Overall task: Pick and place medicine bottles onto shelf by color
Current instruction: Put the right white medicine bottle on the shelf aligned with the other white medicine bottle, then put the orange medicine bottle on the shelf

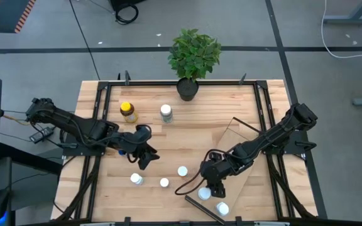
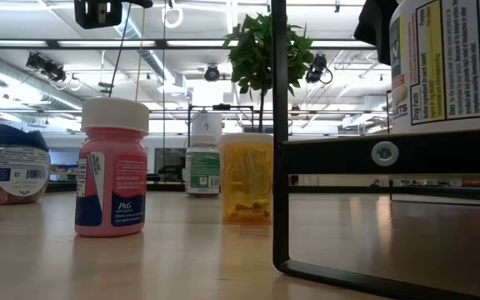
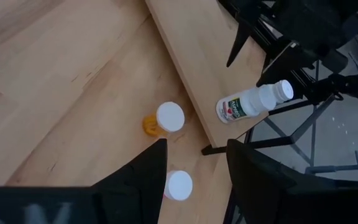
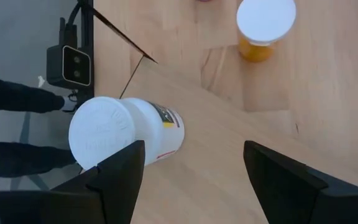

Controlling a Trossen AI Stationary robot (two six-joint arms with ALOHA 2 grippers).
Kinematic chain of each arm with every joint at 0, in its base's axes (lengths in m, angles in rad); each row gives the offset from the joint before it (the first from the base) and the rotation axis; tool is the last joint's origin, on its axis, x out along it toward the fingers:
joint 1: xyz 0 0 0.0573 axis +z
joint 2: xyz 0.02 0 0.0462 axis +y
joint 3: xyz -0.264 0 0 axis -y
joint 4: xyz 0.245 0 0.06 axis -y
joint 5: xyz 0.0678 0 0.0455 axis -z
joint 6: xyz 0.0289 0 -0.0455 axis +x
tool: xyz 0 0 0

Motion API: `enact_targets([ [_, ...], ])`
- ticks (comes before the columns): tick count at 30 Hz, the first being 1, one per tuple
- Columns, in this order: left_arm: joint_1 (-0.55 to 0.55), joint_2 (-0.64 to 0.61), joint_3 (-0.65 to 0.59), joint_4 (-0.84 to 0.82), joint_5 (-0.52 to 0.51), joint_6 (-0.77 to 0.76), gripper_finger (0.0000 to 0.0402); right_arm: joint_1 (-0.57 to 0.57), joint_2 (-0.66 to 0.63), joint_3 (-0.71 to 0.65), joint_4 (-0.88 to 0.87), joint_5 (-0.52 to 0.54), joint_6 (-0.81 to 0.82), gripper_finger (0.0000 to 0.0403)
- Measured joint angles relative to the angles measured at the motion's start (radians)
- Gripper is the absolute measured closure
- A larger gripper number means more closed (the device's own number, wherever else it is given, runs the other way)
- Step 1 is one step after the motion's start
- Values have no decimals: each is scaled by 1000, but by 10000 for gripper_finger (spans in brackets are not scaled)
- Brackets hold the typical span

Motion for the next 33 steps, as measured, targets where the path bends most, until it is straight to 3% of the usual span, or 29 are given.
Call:
enact_targets([
  [19,0,0,0,0,0,2,228,12,0,0,-5,-33,20,122],
  [29,0,0,0,-2,0,2,225,-100,0,37,-18,-40,19,122],
  [33,1,-7,0,-2,0,14,229,-143,0,74,-5,-41,-52,122],
])
